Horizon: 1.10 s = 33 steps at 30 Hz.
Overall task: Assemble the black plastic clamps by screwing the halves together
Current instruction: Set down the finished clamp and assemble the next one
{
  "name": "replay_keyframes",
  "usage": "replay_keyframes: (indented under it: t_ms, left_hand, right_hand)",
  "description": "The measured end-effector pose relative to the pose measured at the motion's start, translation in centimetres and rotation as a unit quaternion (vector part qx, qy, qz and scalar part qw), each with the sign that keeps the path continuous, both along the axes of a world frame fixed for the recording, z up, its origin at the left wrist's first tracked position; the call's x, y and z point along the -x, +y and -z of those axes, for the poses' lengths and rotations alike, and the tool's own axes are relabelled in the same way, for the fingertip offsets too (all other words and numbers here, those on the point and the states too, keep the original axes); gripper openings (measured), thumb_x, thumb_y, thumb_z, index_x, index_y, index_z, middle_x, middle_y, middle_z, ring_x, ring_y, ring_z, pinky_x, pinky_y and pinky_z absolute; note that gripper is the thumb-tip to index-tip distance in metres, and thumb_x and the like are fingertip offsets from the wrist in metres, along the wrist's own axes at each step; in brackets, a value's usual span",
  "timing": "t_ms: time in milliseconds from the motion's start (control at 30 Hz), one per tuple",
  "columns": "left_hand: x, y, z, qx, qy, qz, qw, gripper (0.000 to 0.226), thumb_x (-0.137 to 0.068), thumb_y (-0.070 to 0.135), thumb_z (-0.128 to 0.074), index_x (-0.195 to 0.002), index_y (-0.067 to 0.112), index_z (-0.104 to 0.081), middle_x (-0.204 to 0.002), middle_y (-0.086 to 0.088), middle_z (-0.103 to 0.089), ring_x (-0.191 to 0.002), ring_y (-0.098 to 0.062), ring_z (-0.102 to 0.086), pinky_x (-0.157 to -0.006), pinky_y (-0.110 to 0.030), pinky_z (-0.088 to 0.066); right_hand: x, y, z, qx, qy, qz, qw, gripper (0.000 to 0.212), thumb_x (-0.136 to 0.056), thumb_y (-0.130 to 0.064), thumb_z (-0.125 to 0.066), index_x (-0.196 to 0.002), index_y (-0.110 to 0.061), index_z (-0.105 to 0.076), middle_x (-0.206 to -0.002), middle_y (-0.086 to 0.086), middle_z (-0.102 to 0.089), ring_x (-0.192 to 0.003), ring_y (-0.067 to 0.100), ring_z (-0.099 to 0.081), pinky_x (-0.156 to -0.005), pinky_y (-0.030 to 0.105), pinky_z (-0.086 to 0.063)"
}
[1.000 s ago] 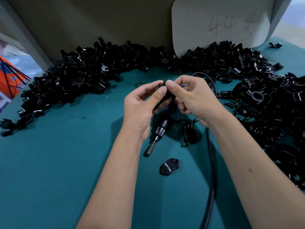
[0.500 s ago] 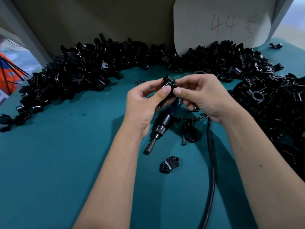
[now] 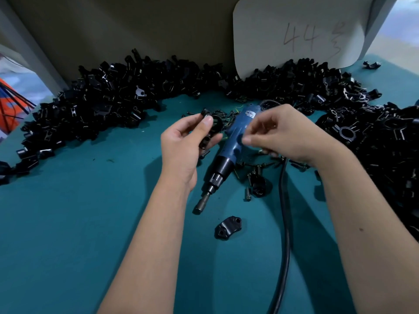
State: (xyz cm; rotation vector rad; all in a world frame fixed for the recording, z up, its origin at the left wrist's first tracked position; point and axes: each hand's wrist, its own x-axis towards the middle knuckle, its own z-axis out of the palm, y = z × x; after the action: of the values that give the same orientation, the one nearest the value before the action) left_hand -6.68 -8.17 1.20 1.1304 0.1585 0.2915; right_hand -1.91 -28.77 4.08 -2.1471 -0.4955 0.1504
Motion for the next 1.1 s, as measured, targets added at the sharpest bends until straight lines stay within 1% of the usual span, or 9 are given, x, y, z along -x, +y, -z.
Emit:
replay_keyframes:
  t_ms: [100, 233, 333, 433, 600, 800, 900, 1000, 1100]
  left_hand:
    - [-0.1, 0.8, 0.1, 0.007, 0.026, -0.028, 0.999, 0.008, -0.091, 0.006, -0.076, -0.099, 0.006, -0.075, -0.093, -0.004, -0.078, -0.077, -0.021, -0.077, -0.086, -0.037, -0.063]
    - [0.0, 1.0, 0.0, 0.015, 0.043, -0.036, 0.998, 0.008, -0.091, 0.009, -0.078, -0.098, 0.008, -0.076, -0.101, -0.008, -0.076, -0.079, -0.024, -0.077, -0.096, -0.042, -0.058]
    - [0.2, 1.0, -0.1, 0.017, 0.041, -0.025, 0.999, 0.006, -0.091, 0.009, -0.077, -0.097, 0.009, -0.076, -0.103, -0.010, -0.075, -0.079, -0.025, -0.077, -0.087, -0.036, -0.062]
    - [0.3, 0.8, -0.1, 0.023, 0.045, -0.021, 0.999, 0.003, -0.091, 0.008, -0.076, -0.093, 0.010, -0.077, -0.107, -0.014, -0.074, -0.079, -0.026, -0.077, -0.073, -0.028, -0.063]
    - [0.3, 0.7, -0.2, 0.028, 0.044, -0.020, 0.998, 0.003, -0.091, 0.006, -0.076, -0.094, 0.009, -0.076, -0.106, -0.014, -0.073, -0.078, -0.025, -0.076, -0.070, -0.024, -0.060]
    - [0.3, 0.7, -0.2, 0.031, 0.046, -0.017, 0.998, 0.005, -0.091, 0.007, -0.076, -0.096, 0.009, -0.076, -0.105, -0.012, -0.075, -0.078, -0.025, -0.076, -0.069, -0.024, -0.060]
    - [0.3, 0.8, -0.1, 0.018, 0.053, -0.018, 0.998, 0.004, -0.091, 0.010, -0.077, -0.094, 0.012, -0.077, -0.106, -0.012, -0.075, -0.078, -0.024, -0.077, -0.075, -0.028, -0.062]
    - [0.4, 0.9, 0.0, 0.025, 0.057, -0.022, 0.998, 0.007, -0.091, 0.008, -0.076, -0.087, 0.014, -0.078, -0.105, -0.012, -0.074, -0.076, -0.025, -0.076, -0.071, -0.026, -0.061]
    - [0.2, 1.2, 0.1, 0.021, 0.047, -0.009, 0.999, 0.003, -0.092, 0.007, -0.075, -0.093, 0.009, -0.077, -0.105, -0.012, -0.072, -0.077, -0.024, -0.076, -0.071, -0.025, -0.061]
  right_hand:
    - [-0.2, -0.6, 0.1, 0.169, 0.000, -0.015, 0.986, 0.014, -0.076, -0.035, -0.091, -0.079, -0.033, -0.078, -0.073, -0.011, -0.073, -0.061, 0.000, -0.064, -0.058, 0.013, -0.047]
    - [-0.1, 0.7, 1.1, 0.209, -0.005, -0.015, 0.978, 0.014, -0.076, -0.028, -0.092, -0.078, -0.028, -0.078, -0.072, -0.009, -0.073, -0.063, 0.000, -0.063, -0.053, 0.004, -0.040]
    - [-0.5, 0.8, 1.1, 0.223, -0.009, -0.012, 0.975, 0.016, -0.083, -0.019, -0.087, -0.074, -0.028, -0.078, -0.071, -0.011, -0.071, -0.062, -0.004, -0.060, -0.053, 0.005, -0.039]
    - [-0.5, 0.7, 1.1, 0.240, -0.004, -0.015, 0.971, 0.014, -0.088, -0.020, -0.082, -0.077, -0.027, -0.076, -0.078, -0.008, -0.072, -0.073, 0.005, -0.064, -0.059, 0.013, -0.043]
    - [-0.2, 1.1, 1.4, 0.240, -0.032, 0.001, 0.970, 0.021, -0.078, -0.023, -0.090, -0.076, -0.027, -0.070, -0.083, -0.007, -0.069, -0.080, 0.010, -0.064, -0.067, 0.023, -0.046]
    - [-0.4, 1.4, 2.6, 0.209, -0.078, 0.061, 0.973, 0.030, -0.076, -0.021, -0.091, -0.068, -0.030, -0.063, -0.079, -0.015, -0.062, -0.073, 0.000, -0.055, -0.058, 0.013, -0.036]
    - [-0.5, 1.6, 3.3, 0.171, -0.079, 0.079, 0.979, 0.034, -0.078, -0.011, -0.088, -0.077, -0.027, -0.058, -0.080, -0.012, -0.064, -0.075, 0.006, -0.061, -0.059, 0.016, -0.042]
    - [-0.5, 1.6, 3.3, 0.137, -0.059, 0.060, 0.987, 0.038, -0.082, -0.003, -0.083, -0.092, -0.022, -0.051, -0.080, -0.005, -0.066, -0.060, 0.001, -0.056, -0.055, 0.015, -0.042]
    - [-0.6, 0.9, 2.4, 0.082, -0.032, 0.042, 0.995, 0.025, -0.094, -0.004, -0.072, -0.106, -0.021, -0.058, -0.085, 0.003, -0.066, -0.058, 0.000, -0.054, -0.059, 0.017, -0.046]
